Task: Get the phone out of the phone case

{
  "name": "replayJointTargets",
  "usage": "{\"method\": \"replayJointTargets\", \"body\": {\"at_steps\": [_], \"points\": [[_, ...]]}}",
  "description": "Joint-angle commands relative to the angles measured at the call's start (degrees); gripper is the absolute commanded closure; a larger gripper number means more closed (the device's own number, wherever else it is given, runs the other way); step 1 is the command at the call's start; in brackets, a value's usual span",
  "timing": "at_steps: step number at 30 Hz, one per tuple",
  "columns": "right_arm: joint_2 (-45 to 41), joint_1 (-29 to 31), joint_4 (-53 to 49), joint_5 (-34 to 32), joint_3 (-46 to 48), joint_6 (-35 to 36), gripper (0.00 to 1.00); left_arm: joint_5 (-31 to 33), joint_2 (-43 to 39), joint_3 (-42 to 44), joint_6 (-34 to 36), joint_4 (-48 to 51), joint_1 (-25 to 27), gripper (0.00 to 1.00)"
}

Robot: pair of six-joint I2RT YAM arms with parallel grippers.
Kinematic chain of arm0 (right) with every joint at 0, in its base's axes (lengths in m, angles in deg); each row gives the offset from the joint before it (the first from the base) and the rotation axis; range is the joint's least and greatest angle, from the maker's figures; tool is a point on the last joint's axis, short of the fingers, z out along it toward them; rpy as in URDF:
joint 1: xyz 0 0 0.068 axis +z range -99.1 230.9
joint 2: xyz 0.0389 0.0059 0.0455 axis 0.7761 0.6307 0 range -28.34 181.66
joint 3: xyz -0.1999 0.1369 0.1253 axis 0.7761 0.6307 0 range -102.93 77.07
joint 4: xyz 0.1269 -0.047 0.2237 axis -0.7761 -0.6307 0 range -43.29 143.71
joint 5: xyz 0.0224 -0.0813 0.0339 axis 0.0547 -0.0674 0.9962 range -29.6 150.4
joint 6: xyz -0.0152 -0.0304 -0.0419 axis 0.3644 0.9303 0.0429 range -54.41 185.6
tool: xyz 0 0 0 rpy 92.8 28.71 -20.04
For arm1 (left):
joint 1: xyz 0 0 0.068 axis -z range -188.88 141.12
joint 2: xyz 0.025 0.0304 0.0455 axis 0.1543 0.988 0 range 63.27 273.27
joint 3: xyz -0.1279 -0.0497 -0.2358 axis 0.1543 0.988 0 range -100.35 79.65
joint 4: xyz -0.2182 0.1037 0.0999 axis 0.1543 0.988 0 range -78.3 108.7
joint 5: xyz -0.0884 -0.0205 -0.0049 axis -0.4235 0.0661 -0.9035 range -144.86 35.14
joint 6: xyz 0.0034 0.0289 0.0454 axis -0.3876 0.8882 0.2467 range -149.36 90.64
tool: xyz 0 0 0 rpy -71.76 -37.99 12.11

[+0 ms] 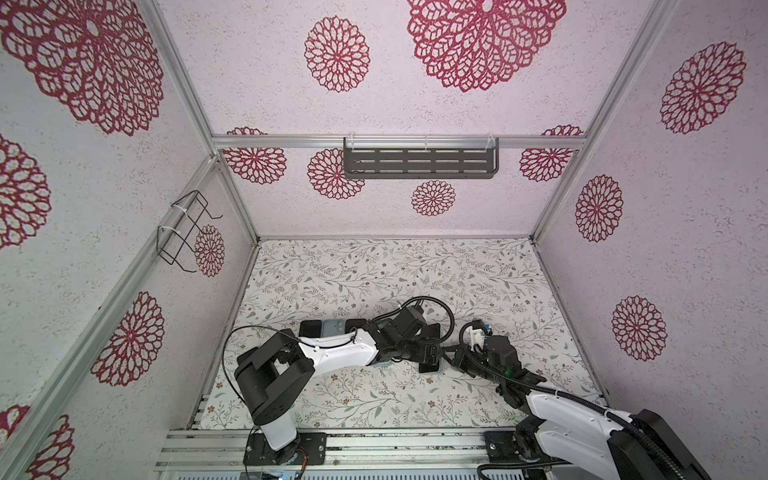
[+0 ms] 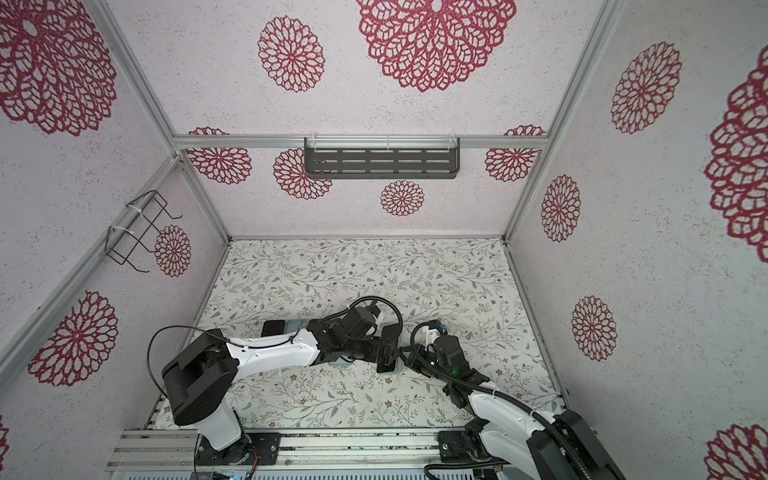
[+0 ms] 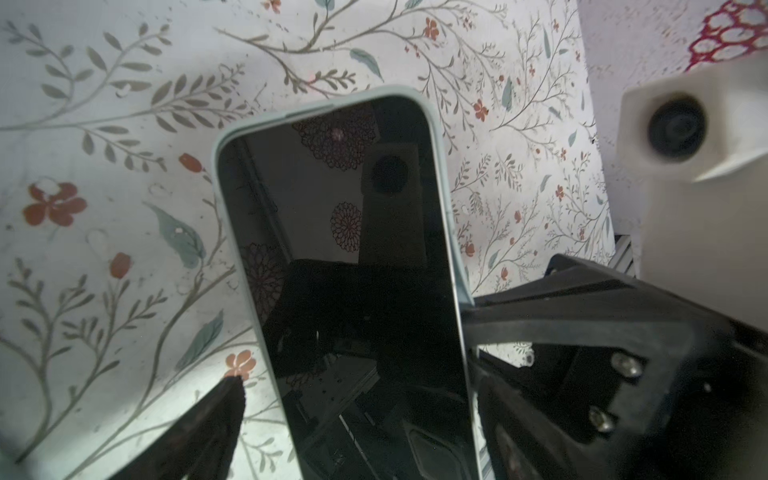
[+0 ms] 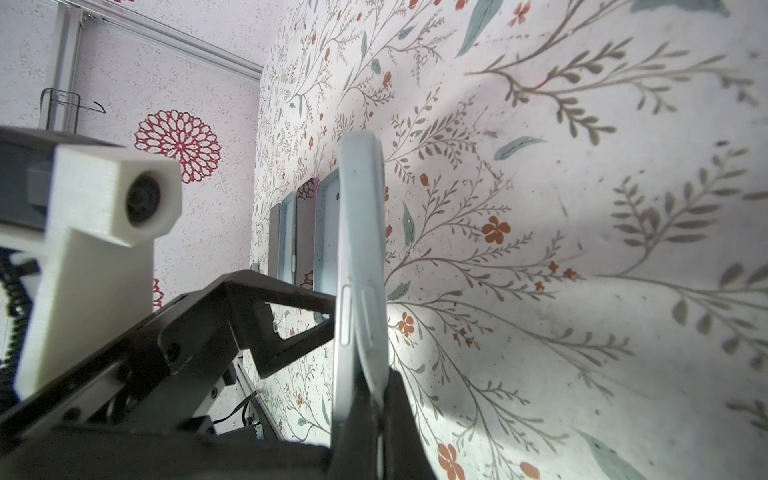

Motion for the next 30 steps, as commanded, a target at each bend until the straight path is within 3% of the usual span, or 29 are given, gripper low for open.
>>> {"method": "replayJointTargets", "body": {"at_steps": [1,16,19,30], "points": [[-1.1,-0.1,3.1,-0.4,0.0,-0.1,1.00,0.7,1.0,-1.7,-0.1,1.7,1.0,0.10],[-1.2,-0.2,2.8,-0.5,0.2,0.0,1.00,9.8,6.5,-10.6,3.2,15.9,4.6,0.23],[-1.3,-0.2,2.7,-0.5,0.3,0.0,1.00,10.9,7.8,-11.9,3.9,17.6,5.2,0.31],[-1.3,-0.5,2.8,-0.4,0.4,0.0,1.00,14.6,8.7,-15.3,6.5,24.8,6.6,0.49]]}}
